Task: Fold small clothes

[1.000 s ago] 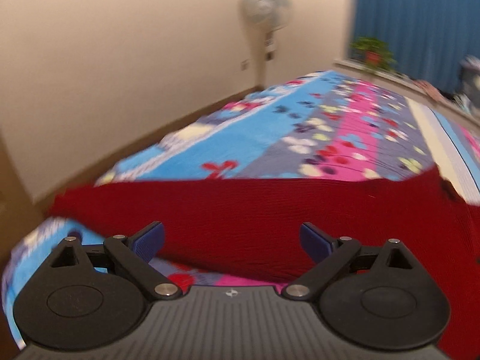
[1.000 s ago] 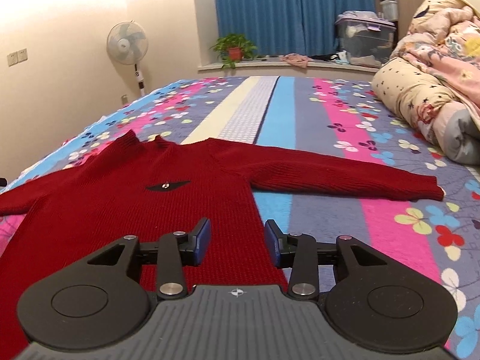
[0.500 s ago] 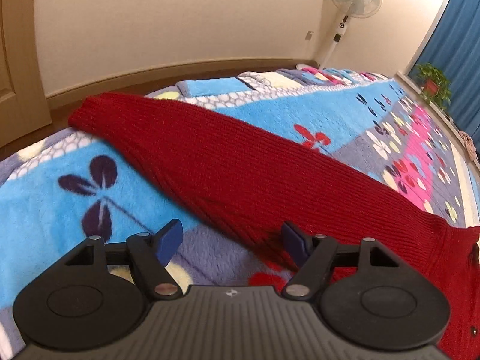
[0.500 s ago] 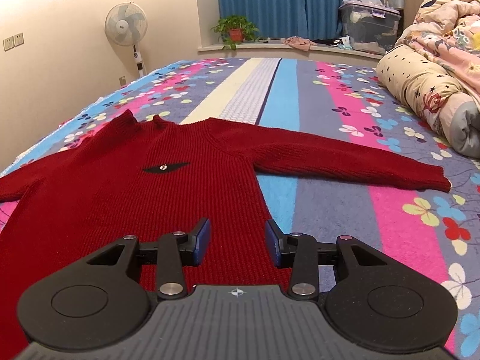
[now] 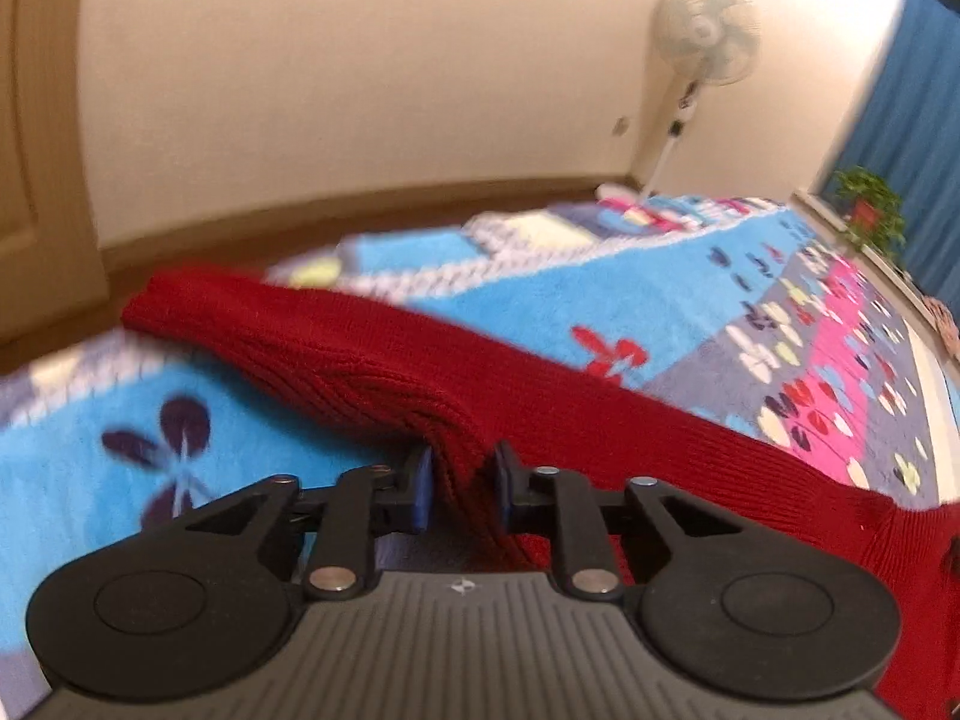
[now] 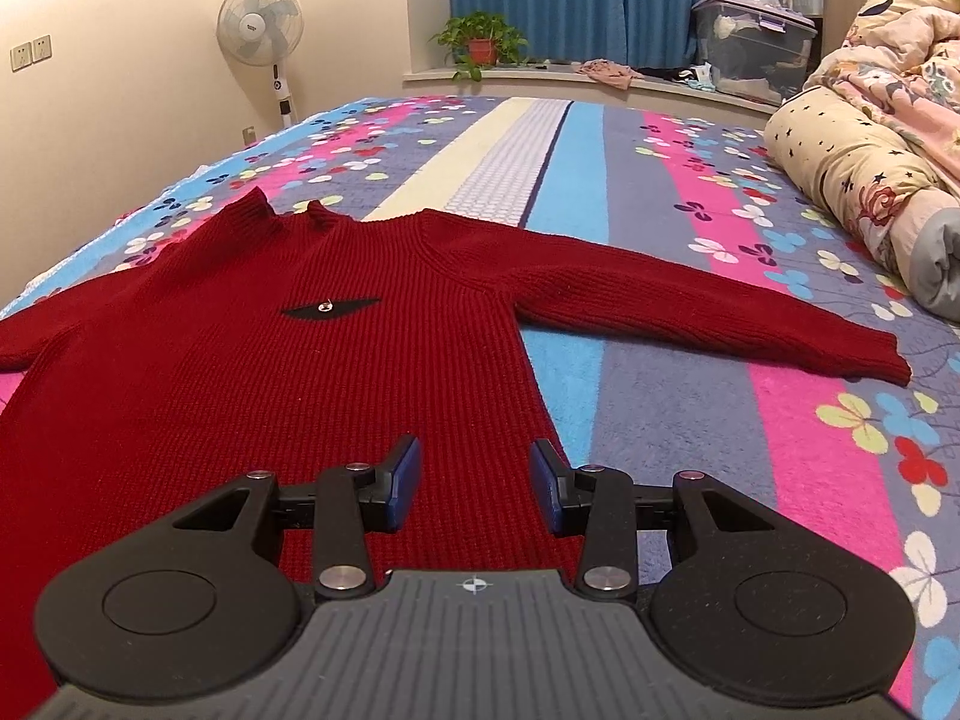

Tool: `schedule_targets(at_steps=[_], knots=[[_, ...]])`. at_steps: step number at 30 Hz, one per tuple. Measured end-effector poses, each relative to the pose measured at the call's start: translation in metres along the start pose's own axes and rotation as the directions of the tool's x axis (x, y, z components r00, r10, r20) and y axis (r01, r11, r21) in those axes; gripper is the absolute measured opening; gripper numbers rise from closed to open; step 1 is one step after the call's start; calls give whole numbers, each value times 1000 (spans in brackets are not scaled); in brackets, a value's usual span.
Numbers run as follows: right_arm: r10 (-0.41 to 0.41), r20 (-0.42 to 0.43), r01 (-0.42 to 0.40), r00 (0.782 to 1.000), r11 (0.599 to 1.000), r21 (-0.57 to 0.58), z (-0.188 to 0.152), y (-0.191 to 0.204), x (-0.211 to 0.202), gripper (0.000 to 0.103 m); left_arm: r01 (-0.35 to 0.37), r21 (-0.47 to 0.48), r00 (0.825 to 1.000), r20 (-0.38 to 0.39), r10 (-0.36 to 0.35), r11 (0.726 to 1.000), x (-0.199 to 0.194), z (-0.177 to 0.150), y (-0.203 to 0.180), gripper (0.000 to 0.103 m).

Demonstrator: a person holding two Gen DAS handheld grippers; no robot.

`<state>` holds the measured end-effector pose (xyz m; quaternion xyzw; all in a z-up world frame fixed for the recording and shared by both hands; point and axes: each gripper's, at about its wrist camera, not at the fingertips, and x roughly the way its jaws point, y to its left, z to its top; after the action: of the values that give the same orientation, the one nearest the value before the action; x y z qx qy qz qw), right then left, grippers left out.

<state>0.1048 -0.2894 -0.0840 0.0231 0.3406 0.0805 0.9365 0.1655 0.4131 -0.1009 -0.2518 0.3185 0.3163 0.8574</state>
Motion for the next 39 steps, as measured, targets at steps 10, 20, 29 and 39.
schedule_targets(at_steps=[10,20,29,39], knots=[[5,-20,-6,1000,1000,-17,2,3,3,42,-49,75,995,86,42,996,-8,1,-17,15],[27,-20,-28,999,998,-50,3,8,5,3,281,397,906,192,-378,874,-96,-38,-147,12],[88,-57,-93,994,991,-97,-5,25,17,4,583,620,708,-72,-703,525,-154,-104,-234,61],[215,-41,-216,976,976,-30,-4,43,13,4,309,425,933,37,-357,851,-95,-46,-174,60]])
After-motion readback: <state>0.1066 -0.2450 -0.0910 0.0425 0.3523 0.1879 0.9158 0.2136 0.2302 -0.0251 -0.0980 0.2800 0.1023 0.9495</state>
